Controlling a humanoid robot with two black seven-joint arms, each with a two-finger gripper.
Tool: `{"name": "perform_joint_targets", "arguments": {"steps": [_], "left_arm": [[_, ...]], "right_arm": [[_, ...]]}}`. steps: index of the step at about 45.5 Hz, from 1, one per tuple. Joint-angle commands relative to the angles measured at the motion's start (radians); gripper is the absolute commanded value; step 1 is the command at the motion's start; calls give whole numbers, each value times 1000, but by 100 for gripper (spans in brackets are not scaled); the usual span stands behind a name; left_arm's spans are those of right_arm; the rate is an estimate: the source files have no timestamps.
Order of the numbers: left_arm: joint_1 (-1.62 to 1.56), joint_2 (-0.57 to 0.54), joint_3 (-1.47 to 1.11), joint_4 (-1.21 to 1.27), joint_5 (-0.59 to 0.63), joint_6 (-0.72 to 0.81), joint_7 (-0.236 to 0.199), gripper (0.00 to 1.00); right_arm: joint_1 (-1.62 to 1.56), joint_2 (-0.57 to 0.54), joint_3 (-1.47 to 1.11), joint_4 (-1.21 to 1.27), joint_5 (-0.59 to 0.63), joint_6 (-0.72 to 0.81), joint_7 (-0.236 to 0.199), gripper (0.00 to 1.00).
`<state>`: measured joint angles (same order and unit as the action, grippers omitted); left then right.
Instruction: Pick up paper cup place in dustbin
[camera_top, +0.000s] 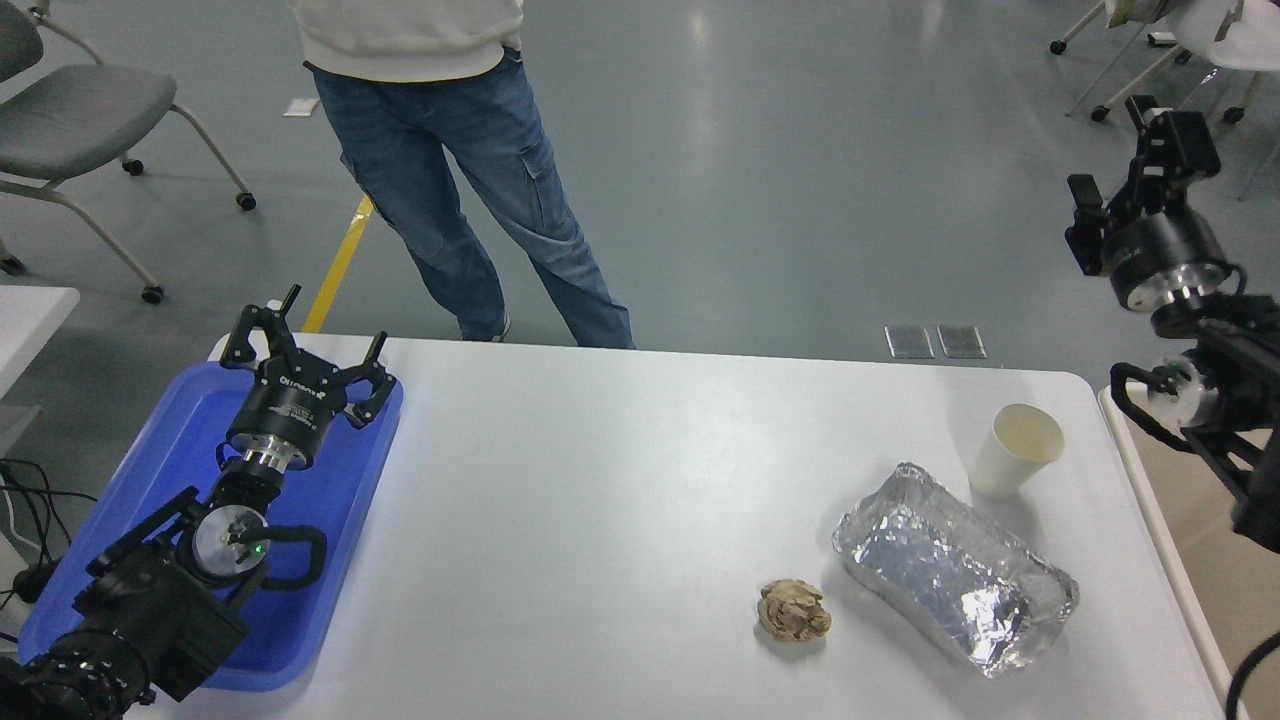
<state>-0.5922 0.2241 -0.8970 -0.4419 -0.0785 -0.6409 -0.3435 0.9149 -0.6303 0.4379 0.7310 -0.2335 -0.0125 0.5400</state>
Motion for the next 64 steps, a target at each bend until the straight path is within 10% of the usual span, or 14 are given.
{"name": "perform_joint_targets", "arguments": {"steps": [1,10,20,64], "left_arm": [[0,0,0,0,0,0,0,100],[0,0,0,0,0,0,0,100],[0,0,0,0,0,0,0,100],[0,0,0,0,0,0,0,100]], "right_arm": [[281,-181,-467,70,-1,75,-2,100],[557,-195,-875,70,-7,183,-29,100],[823,-75,-1408,70,0,338,-199,100],[809,255,-1823,116,-1,476,-203,100]]}}
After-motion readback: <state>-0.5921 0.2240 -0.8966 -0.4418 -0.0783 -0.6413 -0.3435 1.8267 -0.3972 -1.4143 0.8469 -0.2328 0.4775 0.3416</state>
